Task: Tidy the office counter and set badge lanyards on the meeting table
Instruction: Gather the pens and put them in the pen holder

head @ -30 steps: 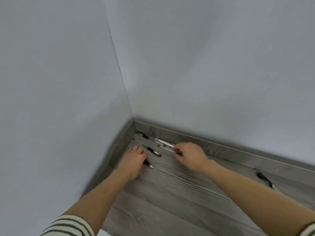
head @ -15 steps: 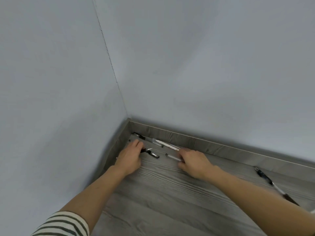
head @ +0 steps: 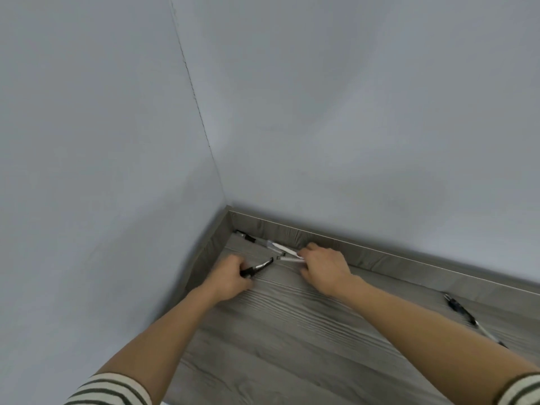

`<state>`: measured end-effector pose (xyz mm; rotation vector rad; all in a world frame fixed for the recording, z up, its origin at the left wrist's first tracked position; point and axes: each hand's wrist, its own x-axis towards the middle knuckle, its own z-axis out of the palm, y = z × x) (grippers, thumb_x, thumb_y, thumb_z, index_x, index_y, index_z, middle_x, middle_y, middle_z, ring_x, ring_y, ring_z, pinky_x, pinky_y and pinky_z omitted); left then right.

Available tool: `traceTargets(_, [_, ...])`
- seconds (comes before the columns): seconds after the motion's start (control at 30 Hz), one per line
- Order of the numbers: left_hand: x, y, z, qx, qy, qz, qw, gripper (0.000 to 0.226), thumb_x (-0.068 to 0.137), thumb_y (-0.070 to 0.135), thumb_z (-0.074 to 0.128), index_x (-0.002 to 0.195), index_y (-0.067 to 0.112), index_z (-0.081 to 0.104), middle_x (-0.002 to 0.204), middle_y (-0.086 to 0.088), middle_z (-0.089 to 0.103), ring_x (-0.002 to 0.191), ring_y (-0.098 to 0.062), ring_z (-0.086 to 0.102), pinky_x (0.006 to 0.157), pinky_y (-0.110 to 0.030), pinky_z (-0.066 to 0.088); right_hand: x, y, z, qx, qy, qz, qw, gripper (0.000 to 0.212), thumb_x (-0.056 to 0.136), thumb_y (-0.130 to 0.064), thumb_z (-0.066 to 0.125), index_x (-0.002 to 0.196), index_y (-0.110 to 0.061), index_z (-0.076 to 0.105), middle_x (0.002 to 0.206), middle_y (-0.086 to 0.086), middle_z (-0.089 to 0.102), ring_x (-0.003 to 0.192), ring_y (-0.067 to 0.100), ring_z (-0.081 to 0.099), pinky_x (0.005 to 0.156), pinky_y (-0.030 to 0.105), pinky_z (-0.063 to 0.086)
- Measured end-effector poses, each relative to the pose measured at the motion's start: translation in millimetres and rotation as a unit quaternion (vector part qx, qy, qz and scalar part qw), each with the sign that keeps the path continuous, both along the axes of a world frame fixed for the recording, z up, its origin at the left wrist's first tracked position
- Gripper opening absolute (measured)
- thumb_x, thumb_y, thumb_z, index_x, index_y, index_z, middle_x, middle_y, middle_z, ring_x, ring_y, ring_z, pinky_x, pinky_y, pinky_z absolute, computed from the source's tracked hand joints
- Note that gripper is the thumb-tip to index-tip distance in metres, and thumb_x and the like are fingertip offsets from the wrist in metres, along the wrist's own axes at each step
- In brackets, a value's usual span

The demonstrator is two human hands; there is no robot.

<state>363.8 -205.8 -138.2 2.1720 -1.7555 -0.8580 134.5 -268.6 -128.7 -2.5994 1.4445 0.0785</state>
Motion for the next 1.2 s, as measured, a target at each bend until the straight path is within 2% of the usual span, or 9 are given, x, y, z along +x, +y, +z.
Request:
traceTargets(0.13, [8.1,6.4,4.5,0.003,0.095,0.087,0.992,0.014,0.075,0.012,0.069,0.075,0.018,0.057,0.066,0.005,0.053,0.062,-0.012,0.051,0.050,-0.023,0.036,5.0,-3.0,-6.7,0.021,0.018,-0.004,1.000,0.033,0.097,-0.039,0.048,0.121,-0.019,0.060,0.121,0.008,0.060,0.106,0.032,0.061,0.081,0.038,0.049])
traceTargets(0.3, [10.6,4.5,9.7,0.010,0.104,0.102,0.989,0.012,0.079,0.011,0.060,0.076,0.020,0.053,0.069,0.001,0.054,0.066,-0.016,0.052,0.057,-0.028,0.036,-0.9,-0.1,-2.3,0.039,0.018,-0.001,0.999,0.033,0.094,-0.038,0.048,0.114,-0.015,0.059,0.118,0.011,0.064,0.107,0.033,0.062,0.079,0.037,0.047])
traceTargets(0.4, [6.9,-1.8,12.7,-0.024,0.044,0.079,0.996,0.007,0.077,0.012,0.053,0.082,0.015,0.055,0.076,-0.004,0.061,0.077,-0.027,0.059,0.064,-0.033,0.043,-14.6,4.1,6.5,0.033,-0.010,-0.020,0.999,0.031,0.094,-0.039,0.045,0.115,-0.016,0.053,0.109,0.010,0.066,0.099,0.033,0.062,0.074,0.036,0.044])
traceTargets(0.47, [1.6,-6.5,14.4,-0.042,-0.027,0.038,0.998,0.018,0.077,0.010,0.051,0.094,0.016,0.056,0.090,-0.007,0.064,0.089,-0.030,0.061,0.068,-0.034,0.044,-27.2,4.7,12.0,0.007,-0.023,-0.029,0.999,0.025,0.096,-0.035,0.042,0.112,-0.019,0.049,0.104,0.009,0.068,0.095,0.033,0.063,0.071,0.036,0.042])
traceTargets(0.57, [-5.0,-13.6,15.1,-0.068,-0.120,-0.035,0.990,0.034,0.081,0.008,0.051,0.114,0.016,0.053,0.116,-0.005,0.055,0.107,-0.031,0.057,0.076,-0.036,0.044,-42.8,4.0,15.8,-0.022,-0.010,-0.034,0.999,0.023,0.098,-0.033,0.037,0.107,-0.018,0.052,0.105,0.008,0.067,0.096,0.033,0.062,0.069,0.036,0.037])
traceTargets(0.67, [-6.2,-23.4,12.9,-0.050,-0.191,-0.121,0.973,0.046,0.081,0.009,0.055,0.125,0.020,0.050,0.123,-0.001,0.045,0.109,-0.029,0.057,0.075,-0.035,0.043,-48.7,5.5,13.0,-0.019,0.008,-0.024,1.000,0.026,0.098,-0.030,0.039,0.109,-0.016,0.057,0.113,0.005,0.061,0.101,0.031,0.062,0.076,0.037,0.044])
traceTargets(0.83, [-12.3,-34.4,10.7,-0.040,-0.283,-0.169,0.943,0.034,0.085,0.013,0.056,0.118,0.022,0.054,0.118,-0.003,0.050,0.109,-0.028,0.058,0.079,-0.038,0.046,-46.2,7.7,3.0,-0.006,0.025,-0.032,0.999,0.033,0.097,-0.037,0.045,0.121,-0.018,0.054,0.119,0.006,0.056,0.102,0.033,0.062,0.078,0.039,0.048])
traceTargets(0.97, [-11.9,-39.9,8.0,-0.007,-0.297,-0.199,0.934,0.030,0.084,0.014,0.055,0.113,0.018,0.059,0.116,-0.006,0.059,0.109,-0.029,0.058,0.084,-0.036,0.047,-44.5,-2.4,-1.8,0.054,0.042,-0.036,0.997,0.035,0.092,-0.042,0.056,0.115,-0.017,0.058,0.119,0.008,0.062,0.108,0.032,0.061,0.083,0.038,0.048])
traceTargets(1.2, [-19.4,-23.3,6.4,0.024,-0.197,-0.114,0.973,0.022,0.080,0.030,0.055,0.094,0.014,0.057,0.103,-0.010,0.067,0.097,-0.031,0.063,0.069,-0.032,0.043,-68.3,-1.4,4.3,0.171,0.004,-0.110,0.979,0.026,0.088,-0.044,0.053,0.093,-0.019,0.056,0.094,0.005,0.061,0.087,0.026,0.059,0.068,0.031,0.042])
